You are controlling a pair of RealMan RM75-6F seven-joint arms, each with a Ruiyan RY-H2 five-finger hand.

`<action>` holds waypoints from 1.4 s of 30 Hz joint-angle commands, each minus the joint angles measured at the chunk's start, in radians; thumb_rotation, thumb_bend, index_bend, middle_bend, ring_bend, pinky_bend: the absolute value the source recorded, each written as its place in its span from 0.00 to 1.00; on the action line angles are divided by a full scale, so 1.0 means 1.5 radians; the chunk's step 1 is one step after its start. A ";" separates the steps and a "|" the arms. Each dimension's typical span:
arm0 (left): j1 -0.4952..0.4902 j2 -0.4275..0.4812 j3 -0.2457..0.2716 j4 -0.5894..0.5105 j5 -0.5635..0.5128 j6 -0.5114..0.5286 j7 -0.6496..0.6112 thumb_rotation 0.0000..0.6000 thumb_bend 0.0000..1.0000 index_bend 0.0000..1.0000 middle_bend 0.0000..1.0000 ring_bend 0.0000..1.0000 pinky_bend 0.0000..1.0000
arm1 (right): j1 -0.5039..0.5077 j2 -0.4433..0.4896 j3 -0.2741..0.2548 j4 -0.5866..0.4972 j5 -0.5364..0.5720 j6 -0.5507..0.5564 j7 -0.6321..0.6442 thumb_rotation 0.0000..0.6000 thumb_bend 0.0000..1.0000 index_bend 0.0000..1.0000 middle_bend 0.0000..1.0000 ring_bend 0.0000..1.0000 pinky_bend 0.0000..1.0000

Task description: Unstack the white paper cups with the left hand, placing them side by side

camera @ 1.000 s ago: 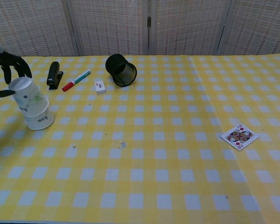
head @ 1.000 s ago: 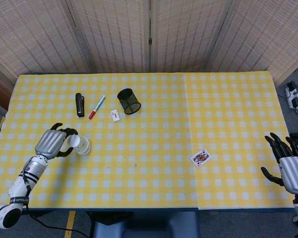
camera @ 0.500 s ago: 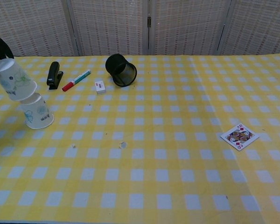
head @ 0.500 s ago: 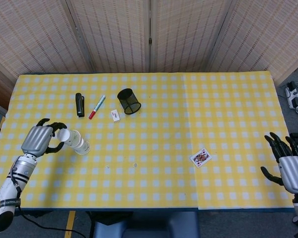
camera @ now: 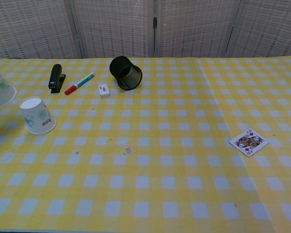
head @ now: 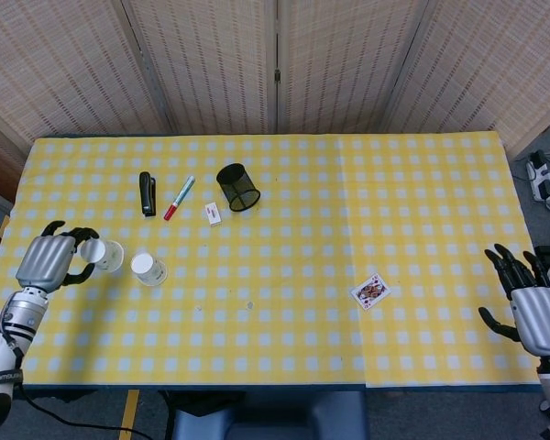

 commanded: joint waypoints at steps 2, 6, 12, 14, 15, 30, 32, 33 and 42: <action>-0.008 -0.028 0.006 0.038 -0.031 -0.025 0.017 1.00 0.42 0.45 0.49 0.45 0.15 | -0.002 0.001 0.000 -0.002 0.001 0.003 -0.002 1.00 0.31 0.07 0.07 0.17 0.06; -0.011 -0.056 0.010 0.071 -0.028 -0.041 0.004 1.00 0.43 0.45 0.49 0.43 0.15 | -0.001 0.000 0.000 -0.004 0.003 0.000 -0.005 1.00 0.31 0.07 0.07 0.17 0.06; -0.020 -0.099 0.018 0.117 -0.017 -0.062 -0.005 1.00 0.42 0.44 0.49 0.41 0.15 | -0.002 0.001 0.000 -0.009 0.001 0.002 -0.010 1.00 0.31 0.07 0.07 0.17 0.06; -0.020 -0.107 0.019 0.126 -0.015 -0.064 -0.005 1.00 0.42 0.44 0.48 0.41 0.15 | -0.003 0.002 -0.001 -0.010 0.002 0.004 -0.011 1.00 0.31 0.07 0.07 0.17 0.06; -0.021 -0.111 0.019 0.130 -0.014 -0.063 -0.004 1.00 0.42 0.44 0.48 0.40 0.15 | -0.004 0.002 -0.001 -0.011 0.003 0.004 -0.012 1.00 0.31 0.07 0.07 0.17 0.06; -0.013 -0.128 0.021 0.139 -0.001 -0.049 -0.004 1.00 0.42 0.02 0.20 0.17 0.07 | -0.005 0.004 -0.002 -0.014 0.001 0.005 -0.014 1.00 0.31 0.07 0.07 0.17 0.06; -0.006 -0.119 0.019 0.128 0.008 -0.032 -0.009 1.00 0.42 0.00 0.16 0.13 0.06 | -0.006 0.004 -0.002 -0.014 0.001 0.006 -0.014 1.00 0.31 0.07 0.07 0.17 0.06; 0.001 -0.114 0.017 0.119 0.013 -0.016 -0.014 1.00 0.42 0.00 0.16 0.13 0.06 | -0.007 0.004 -0.002 -0.014 0.001 0.007 -0.013 1.00 0.31 0.07 0.07 0.17 0.06; 0.086 -0.076 0.017 0.046 0.021 0.131 -0.008 1.00 0.42 0.06 0.16 0.13 0.06 | -0.007 0.000 -0.006 -0.008 0.008 -0.004 -0.001 1.00 0.31 0.07 0.07 0.17 0.06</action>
